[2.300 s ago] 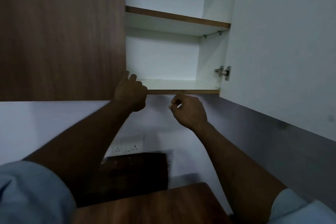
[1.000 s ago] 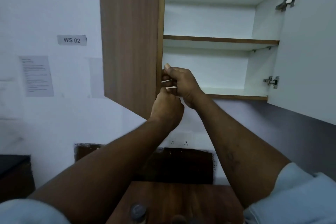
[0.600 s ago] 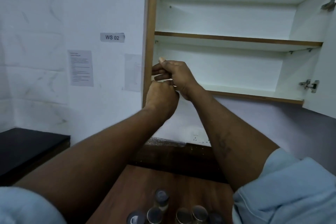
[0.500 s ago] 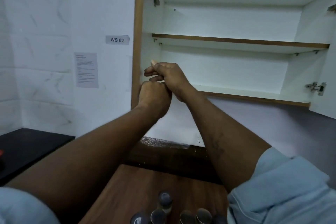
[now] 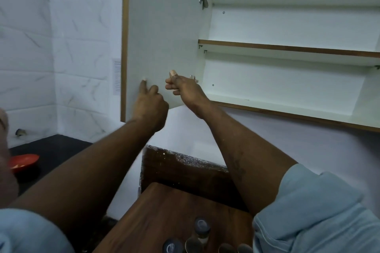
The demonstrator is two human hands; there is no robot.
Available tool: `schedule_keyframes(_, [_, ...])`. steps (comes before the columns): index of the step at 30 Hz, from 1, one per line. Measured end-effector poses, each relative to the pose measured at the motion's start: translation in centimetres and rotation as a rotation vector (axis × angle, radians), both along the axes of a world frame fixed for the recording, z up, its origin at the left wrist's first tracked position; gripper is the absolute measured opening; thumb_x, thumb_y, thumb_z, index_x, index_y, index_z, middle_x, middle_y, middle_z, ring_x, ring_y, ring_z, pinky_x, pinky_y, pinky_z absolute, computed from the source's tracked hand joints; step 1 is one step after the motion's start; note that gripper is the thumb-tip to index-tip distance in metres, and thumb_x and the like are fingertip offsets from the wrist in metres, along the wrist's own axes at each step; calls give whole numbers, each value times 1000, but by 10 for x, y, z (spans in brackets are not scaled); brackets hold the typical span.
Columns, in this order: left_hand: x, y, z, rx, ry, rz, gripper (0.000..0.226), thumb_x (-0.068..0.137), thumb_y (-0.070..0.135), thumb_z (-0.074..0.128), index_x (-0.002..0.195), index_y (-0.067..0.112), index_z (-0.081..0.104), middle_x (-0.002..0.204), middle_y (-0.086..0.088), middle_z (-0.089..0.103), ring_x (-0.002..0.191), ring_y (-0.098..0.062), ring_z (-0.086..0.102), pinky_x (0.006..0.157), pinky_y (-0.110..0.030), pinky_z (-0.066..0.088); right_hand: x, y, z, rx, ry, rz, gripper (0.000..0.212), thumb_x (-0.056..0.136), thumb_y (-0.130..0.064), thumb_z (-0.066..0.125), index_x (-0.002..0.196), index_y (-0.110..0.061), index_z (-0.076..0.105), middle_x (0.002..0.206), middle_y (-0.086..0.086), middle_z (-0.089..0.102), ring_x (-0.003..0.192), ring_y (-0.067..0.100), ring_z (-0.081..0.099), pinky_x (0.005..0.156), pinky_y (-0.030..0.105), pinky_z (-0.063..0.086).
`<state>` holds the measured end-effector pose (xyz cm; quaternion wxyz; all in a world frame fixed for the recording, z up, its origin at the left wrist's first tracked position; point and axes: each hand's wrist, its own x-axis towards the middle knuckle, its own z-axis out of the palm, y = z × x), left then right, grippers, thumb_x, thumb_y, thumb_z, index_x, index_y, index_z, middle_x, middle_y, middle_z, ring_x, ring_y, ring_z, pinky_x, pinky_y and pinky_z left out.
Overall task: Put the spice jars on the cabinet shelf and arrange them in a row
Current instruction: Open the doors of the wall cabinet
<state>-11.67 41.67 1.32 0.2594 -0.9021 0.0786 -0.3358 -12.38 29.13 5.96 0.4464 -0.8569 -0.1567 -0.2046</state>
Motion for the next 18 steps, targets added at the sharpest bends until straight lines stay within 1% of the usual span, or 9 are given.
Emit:
schedule_keyframes(3, [-4,-13,-2,-42,5,-26,29,91,42,58,103,21,73,117,-5,70,131,-31,46,119,-60,15,2,4,-2,0,10,4,67,104,-65,24,140,-22,60,137,-3,66,130,24,55,116,53,35])
schedule_keyframes(6, [-4,-16,-1,-101,18,-14,32,91,43,60,111,21,72,123,-7,69,133,-34,46,118,-59,18,1,5,-5,-8,31,6,71,101,-70,20,141,-26,59,139,-6,64,132,22,53,117,54,32])
schedule_keyframes(8, [-2,-14,-1,-102,18,-5,32,92,42,60,114,21,71,122,-8,69,132,-35,47,117,-60,20,0,1,-8,-24,25,-7,73,101,-71,18,142,-26,58,140,-6,63,133,23,53,117,53,32])
schedule_keyframes(10, [-1,-13,-2,-99,6,-6,32,91,40,60,113,21,71,118,-8,70,129,-35,49,116,-60,23,-1,-6,-13,-34,3,-34,72,101,-71,19,141,-25,59,139,-5,64,131,23,54,115,51,35])
schedule_keyframes(12, [-2,-19,-2,-114,-4,-14,30,90,38,59,111,21,71,113,-8,71,124,-35,52,114,-61,25,-2,-18,-20,-34,-25,-78,71,100,-71,22,136,-25,62,137,-4,65,127,21,56,107,44,39])
schedule_keyframes(14, [-3,-30,-2,-140,-2,-36,27,88,35,57,105,21,71,107,-7,72,118,-35,54,109,-63,29,-3,-34,-27,-38,-54,-133,69,99,-71,26,131,-24,65,132,-3,67,117,19,58,93,37,40])
schedule_keyframes(16, [-5,-44,-5,-154,10,-76,23,86,32,56,100,20,71,102,-6,72,113,-34,56,106,-62,33,-7,-53,-33,-61,-96,-188,64,99,-71,30,121,-23,67,118,-5,70,103,15,60,83,34,39])
schedule_keyframes(18, [-6,-60,-9,-154,27,-125,21,86,31,56,95,20,71,99,-6,72,111,-33,57,106,-60,33,-12,-74,-40,-96,-141,-247,50,98,-68,38,105,-27,66,98,-13,68,88,8,60,74,32,40])
